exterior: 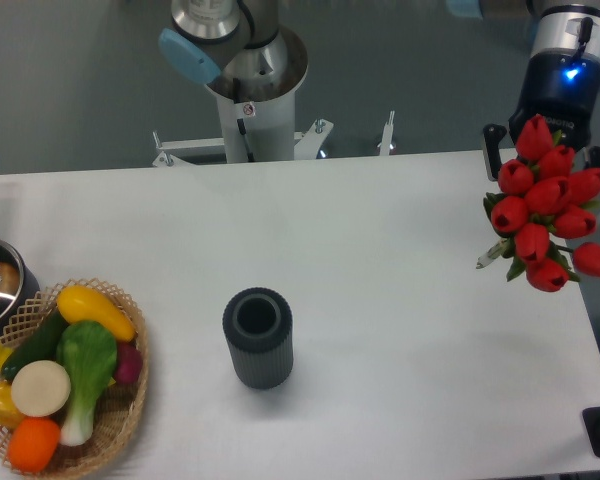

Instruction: Place the flowers on the table

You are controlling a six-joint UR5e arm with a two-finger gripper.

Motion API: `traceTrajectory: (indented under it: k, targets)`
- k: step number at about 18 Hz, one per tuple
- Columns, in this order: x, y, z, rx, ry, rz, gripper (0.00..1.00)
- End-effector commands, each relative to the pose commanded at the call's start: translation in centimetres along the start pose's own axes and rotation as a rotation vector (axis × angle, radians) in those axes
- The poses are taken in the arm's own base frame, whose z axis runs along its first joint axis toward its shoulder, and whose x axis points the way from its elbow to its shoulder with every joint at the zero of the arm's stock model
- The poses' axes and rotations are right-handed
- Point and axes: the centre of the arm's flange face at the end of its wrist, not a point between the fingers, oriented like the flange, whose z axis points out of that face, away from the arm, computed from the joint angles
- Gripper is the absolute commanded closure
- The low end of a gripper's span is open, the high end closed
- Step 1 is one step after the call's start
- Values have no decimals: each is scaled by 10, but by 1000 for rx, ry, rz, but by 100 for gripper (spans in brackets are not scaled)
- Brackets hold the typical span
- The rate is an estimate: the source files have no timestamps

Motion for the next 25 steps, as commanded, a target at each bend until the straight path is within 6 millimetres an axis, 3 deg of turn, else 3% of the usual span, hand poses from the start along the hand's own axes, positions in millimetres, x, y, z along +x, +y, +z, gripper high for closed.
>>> traceTrajectory:
  k: [18,25]
  targets:
    - [5,-1,0,-11,-1,-23,67]
    - [17,-5,-1,-222,-137,-64,67]
